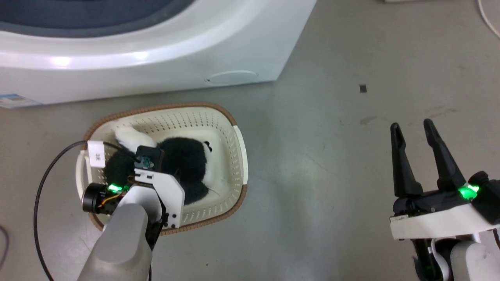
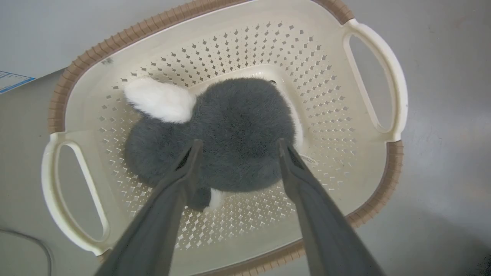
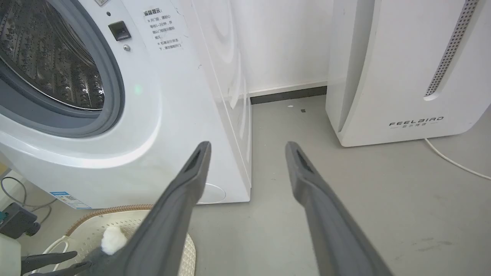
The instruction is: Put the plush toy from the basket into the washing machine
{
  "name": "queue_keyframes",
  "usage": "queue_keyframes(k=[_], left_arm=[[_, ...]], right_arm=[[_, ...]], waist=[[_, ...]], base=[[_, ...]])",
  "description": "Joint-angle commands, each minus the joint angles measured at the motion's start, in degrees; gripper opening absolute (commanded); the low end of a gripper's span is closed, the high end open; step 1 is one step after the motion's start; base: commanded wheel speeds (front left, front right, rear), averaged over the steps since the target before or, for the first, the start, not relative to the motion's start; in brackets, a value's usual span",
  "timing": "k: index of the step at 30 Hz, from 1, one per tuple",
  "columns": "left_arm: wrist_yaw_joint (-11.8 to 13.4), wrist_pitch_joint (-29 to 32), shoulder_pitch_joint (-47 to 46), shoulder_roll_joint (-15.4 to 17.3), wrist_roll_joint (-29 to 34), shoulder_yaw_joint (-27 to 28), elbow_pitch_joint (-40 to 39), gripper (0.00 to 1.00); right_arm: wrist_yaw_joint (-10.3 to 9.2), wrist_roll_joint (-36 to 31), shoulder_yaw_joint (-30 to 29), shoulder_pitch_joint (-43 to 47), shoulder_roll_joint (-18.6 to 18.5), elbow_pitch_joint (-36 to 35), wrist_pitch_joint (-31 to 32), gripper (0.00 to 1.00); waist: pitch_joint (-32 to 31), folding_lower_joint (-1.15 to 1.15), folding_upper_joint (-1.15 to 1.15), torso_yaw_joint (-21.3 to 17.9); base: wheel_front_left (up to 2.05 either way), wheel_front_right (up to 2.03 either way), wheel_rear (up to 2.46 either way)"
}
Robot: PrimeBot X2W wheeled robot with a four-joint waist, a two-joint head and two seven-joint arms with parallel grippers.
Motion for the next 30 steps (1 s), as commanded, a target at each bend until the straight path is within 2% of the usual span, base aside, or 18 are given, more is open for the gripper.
queue_keyframes(k=[1,19,30], left_arm=[[-0.1,0.8,-2.7,0.6,-0.4,-0.7,2.2,1.00],[0.2,5.8,-13.9,3.3,-1.9,-4.1,13.4,1.00],[0.9,5.7,-19.7,4.3,-3.1,-6.0,19.9,1.00]], right_arm=[[-0.02,0.8,0.2,-1.6,0.0,-0.8,-0.7,1.00],[-0.03,4.3,1.3,-4.8,0.0,-2.8,-3.0,1.00],[-0.04,6.3,2.2,-6.5,0.0,-3.7,-4.3,1.00]], waist=[[2.6,-0.01,0.00,-0.7],[13.1,-0.01,0.00,-2.8],[18.3,-0.01,0.00,-4.0]], base=[[0.00,0.00,0.00],[0.00,0.00,0.00],[0.00,0.00,0.00]])
